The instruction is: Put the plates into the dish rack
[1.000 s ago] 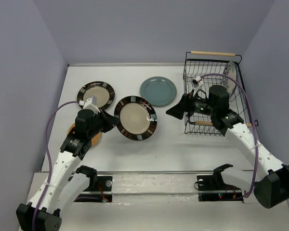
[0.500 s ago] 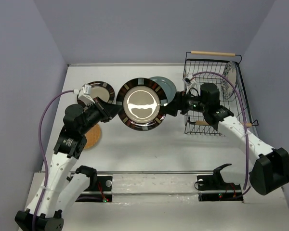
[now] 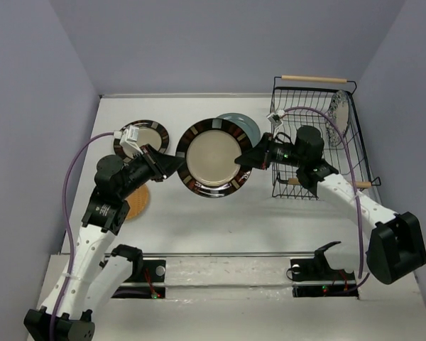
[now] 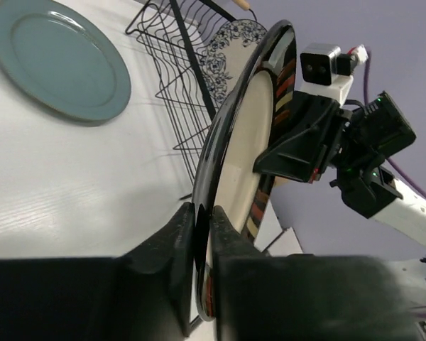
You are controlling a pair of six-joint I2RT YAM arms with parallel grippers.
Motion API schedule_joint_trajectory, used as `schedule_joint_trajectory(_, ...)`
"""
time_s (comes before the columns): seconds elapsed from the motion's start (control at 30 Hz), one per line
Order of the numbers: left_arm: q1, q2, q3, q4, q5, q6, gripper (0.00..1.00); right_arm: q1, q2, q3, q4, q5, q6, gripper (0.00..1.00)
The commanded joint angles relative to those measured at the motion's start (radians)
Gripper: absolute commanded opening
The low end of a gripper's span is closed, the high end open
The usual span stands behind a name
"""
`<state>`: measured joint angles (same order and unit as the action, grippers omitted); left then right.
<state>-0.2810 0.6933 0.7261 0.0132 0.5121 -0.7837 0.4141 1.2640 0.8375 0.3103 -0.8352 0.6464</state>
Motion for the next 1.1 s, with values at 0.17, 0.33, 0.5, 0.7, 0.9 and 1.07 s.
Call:
schedule_joint_trajectory(0.17, -0.007, -0.02, 0.125, 0.002, -0.041, 0.171, 0.8, 0.006, -0.179, 0.063, -0.092, 0.331, -0.097, 0.07)
schedule_joint_trajectory(0.33, -0.007, -0.075, 0.083, -0.113, -0.202, 0.331, 0.99, -0.032, -0.274, 0.243, -0.354, 0.722, -0.238, 0.07)
schedule_joint_trajectory(0.5, -0.007, -0.118, -0.016, -0.137, -0.228, 0.4, 0.99, -0.067, -0.246, 0.376, -0.458, 1.135, -0.46, 0.07)
schedule_joint_trajectory(0.7, -0.053, -0.176, -0.071, -0.136, -0.25, 0.432, 0.99, -0.136, -0.099, 0.457, -0.396, 1.492, -0.746, 0.07)
schedule_joint_trajectory(0.9, -0.133, -0.204, -0.079, -0.154, -0.28, 0.431, 0.99, -0.264, 0.038, 0.528, -0.323, 1.417, -0.89, 0.07)
schedule_joint_trajectory(1.07, -0.191, -0.21, -0.079, -0.165, -0.311, 0.426, 0.99, -0.305, 0.178, 0.62, -0.321, 1.421, -0.958, 0.07)
